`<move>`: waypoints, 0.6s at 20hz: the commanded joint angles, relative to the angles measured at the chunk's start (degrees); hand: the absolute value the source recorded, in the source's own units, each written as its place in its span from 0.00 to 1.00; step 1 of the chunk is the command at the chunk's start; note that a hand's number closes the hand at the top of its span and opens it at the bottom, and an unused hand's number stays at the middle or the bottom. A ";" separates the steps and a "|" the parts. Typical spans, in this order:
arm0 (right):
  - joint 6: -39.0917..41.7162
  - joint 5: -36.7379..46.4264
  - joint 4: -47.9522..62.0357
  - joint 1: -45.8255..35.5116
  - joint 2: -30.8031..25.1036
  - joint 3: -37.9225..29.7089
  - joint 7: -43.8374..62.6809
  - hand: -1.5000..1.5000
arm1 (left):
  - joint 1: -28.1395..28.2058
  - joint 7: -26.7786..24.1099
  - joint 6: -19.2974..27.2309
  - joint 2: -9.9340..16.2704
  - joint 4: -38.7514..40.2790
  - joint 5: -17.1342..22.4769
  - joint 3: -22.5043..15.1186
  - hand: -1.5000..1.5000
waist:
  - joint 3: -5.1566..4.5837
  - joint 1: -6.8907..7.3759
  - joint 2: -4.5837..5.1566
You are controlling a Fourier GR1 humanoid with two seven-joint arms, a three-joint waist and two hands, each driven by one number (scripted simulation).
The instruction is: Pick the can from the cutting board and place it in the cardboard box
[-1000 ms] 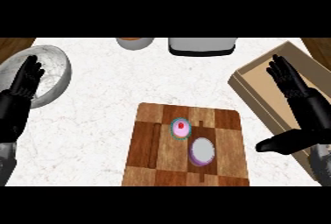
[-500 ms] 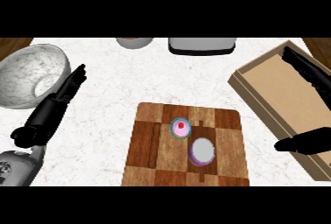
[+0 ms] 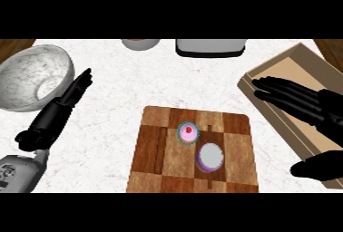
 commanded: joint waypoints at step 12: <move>20.75 8.66 -21.82 -8.99 7.27 21.19 42.00 0.00 | -2.72 2.34 -1.62 -3.31 1.90 -2.05 1.15 0.50 | -0.04 -0.03 -0.09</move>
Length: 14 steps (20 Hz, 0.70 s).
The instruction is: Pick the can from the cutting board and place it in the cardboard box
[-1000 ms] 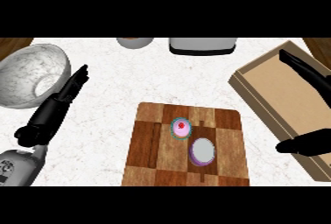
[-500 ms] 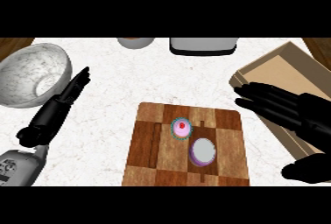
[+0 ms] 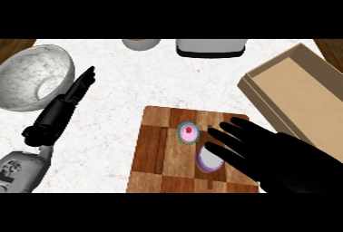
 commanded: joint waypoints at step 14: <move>11.29 12.76 3.72 -2.46 23.20 15.46 26.54 0.00 | 1.72 1.48 -4.90 -2.40 -1.97 -2.93 4.83 0.50 | 0.09 0.24 0.12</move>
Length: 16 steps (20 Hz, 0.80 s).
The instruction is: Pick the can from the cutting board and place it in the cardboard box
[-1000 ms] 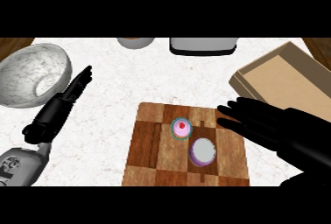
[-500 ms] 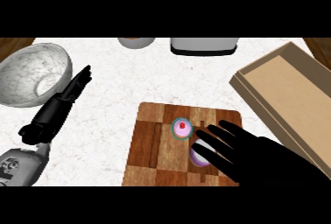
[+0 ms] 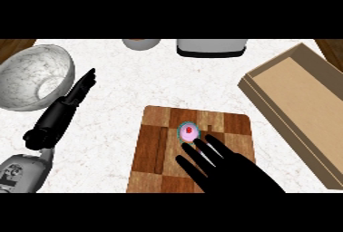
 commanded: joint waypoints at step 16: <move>-2.44 22.45 12.48 3.54 6.79 2.21 -10.40 0.00 | 0.74 -3.43 -3.34 -7.28 3.28 -7.51 4.29 0.50 | 0.03 -0.09 0.09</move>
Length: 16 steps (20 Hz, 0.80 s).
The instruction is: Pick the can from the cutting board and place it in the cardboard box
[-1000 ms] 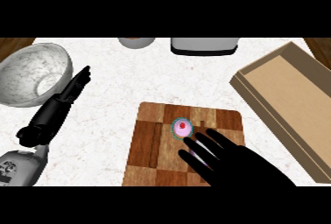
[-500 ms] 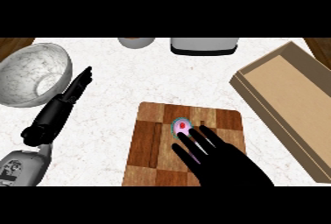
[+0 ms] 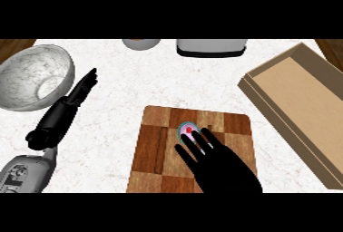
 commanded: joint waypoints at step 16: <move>-5.05 12.95 11.15 4.61 0.59 -5.91 -16.05 0.00 | -1.77 1.09 -4.84 -4.35 0.98 -4.27 5.08 0.50 | -0.01 -0.13 0.02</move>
